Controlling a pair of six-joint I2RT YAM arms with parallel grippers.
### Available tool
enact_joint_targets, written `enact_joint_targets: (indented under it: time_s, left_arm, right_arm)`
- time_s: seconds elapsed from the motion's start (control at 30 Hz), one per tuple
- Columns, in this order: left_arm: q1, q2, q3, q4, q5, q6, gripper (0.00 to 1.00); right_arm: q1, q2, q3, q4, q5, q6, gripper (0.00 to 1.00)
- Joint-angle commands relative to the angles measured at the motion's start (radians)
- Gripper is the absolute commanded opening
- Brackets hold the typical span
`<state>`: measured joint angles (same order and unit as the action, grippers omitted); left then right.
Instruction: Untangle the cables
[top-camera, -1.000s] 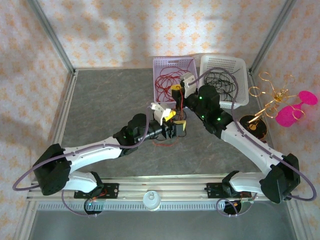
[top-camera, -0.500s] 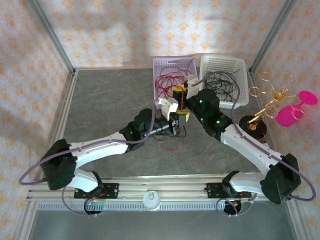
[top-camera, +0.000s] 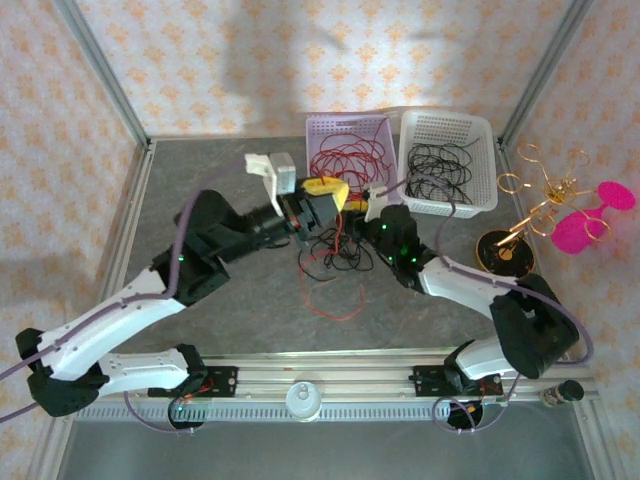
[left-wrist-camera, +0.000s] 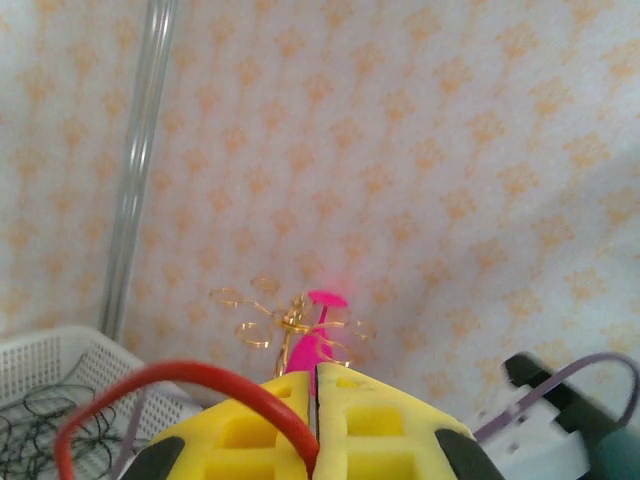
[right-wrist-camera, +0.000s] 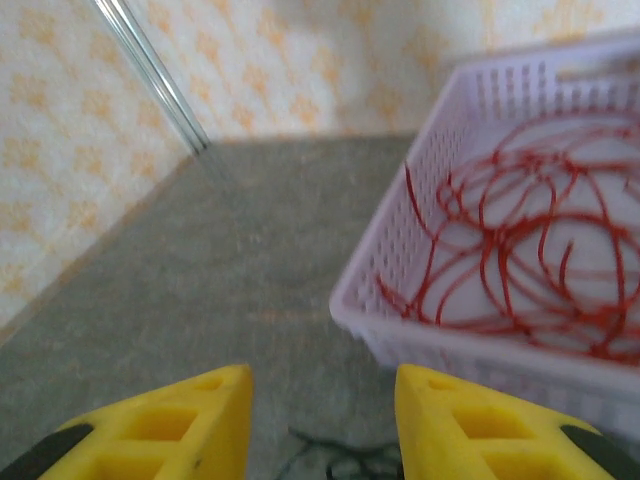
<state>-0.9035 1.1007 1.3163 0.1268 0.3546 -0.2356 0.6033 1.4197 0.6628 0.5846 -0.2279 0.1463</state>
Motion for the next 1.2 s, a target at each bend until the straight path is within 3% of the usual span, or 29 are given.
enact_joint_targets:
  time_s: [0.0,0.37,0.53,0.63,0.87,1.17]
  left_arm:
    - [-0.003,0.032,0.206,-0.164,-0.032,0.103,0.00]
    - [0.016,0.269,0.755,-0.326,-0.244,0.312,0.00]
    - [0.084,0.305,0.814,-0.298,-0.280,0.344,0.00]
    - [0.175,0.340,0.816,-0.294,-0.206,0.275,0.00]
    - [0.309,0.453,0.811,-0.264,-0.129,0.171,0.00]
    - [0.356,0.659,0.934,-0.152,-0.179,0.129,0.00]
  right_arm:
    - [0.003,0.049,-0.066,0.136,0.037,0.063,0.41]
    - [0.004,0.200,-0.149,0.224,0.126,0.078,0.45]
    - [0.003,0.202,-0.187,0.254,0.124,0.076,0.48]
    - [0.004,0.125,-0.197,0.230,0.129,0.060,0.52]
    - [-0.005,-0.177,-0.133,-0.030,0.209,-0.020,0.62]
    - [-0.011,-0.412,-0.021,-0.436,0.308,0.015,0.66]
